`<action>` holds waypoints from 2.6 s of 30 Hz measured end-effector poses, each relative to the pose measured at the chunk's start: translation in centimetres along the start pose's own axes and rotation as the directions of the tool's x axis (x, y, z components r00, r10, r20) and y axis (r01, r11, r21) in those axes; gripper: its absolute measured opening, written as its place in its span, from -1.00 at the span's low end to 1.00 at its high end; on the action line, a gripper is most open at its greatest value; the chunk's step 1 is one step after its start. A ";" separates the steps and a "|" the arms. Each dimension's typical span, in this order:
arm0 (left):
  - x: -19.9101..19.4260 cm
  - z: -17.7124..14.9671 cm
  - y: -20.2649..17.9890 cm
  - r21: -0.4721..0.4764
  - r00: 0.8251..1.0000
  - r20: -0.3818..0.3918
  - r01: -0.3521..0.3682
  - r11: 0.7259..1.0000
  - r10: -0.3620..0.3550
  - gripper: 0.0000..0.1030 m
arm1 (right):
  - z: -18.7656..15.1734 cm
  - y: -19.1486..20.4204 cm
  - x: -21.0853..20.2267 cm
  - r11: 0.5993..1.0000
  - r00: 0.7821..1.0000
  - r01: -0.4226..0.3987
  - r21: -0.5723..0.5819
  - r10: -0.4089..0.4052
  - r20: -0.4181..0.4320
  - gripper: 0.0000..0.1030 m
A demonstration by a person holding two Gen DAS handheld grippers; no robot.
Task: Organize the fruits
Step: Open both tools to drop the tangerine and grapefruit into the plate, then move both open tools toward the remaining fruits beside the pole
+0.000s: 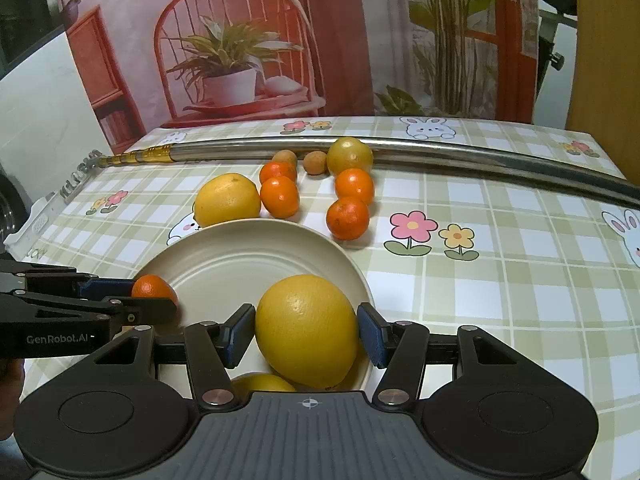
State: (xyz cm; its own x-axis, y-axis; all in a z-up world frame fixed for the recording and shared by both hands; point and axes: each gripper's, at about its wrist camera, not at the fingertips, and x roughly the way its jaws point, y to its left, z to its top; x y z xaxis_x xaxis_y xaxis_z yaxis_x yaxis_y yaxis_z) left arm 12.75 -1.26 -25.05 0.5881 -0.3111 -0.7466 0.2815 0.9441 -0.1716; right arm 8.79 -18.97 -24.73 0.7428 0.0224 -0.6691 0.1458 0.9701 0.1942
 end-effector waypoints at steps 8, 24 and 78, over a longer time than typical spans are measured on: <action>-1.1 0.6 0.4 -0.029 1.000 0.021 0.012 1.000 -0.011 -0.20 | 0.8 0.0 -0.9 1.000 1.000 -0.020 0.009 0.020 0.017 0.02; -5.5 5.3 4.6 -0.142 0.993 0.116 0.003 0.990 0.014 -0.21 | 5.4 -2.8 -4.4 0.999 0.986 0.041 0.022 -0.044 0.162 0.02; 2.8 14.2 3.5 -0.082 0.999 -0.034 -0.018 0.996 0.015 -0.22 | 7.7 -6.2 -2.4 0.991 0.982 0.065 0.120 -0.084 0.167 0.01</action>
State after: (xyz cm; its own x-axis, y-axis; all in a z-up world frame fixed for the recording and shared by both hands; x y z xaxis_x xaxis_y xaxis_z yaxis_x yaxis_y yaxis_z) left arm 26.11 -0.37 -18.61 0.5662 -0.2927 -0.7706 0.2076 0.9553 -0.2103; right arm 11.15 -26.95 -18.78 0.8265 -0.1002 -0.5540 0.2706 0.9336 0.2349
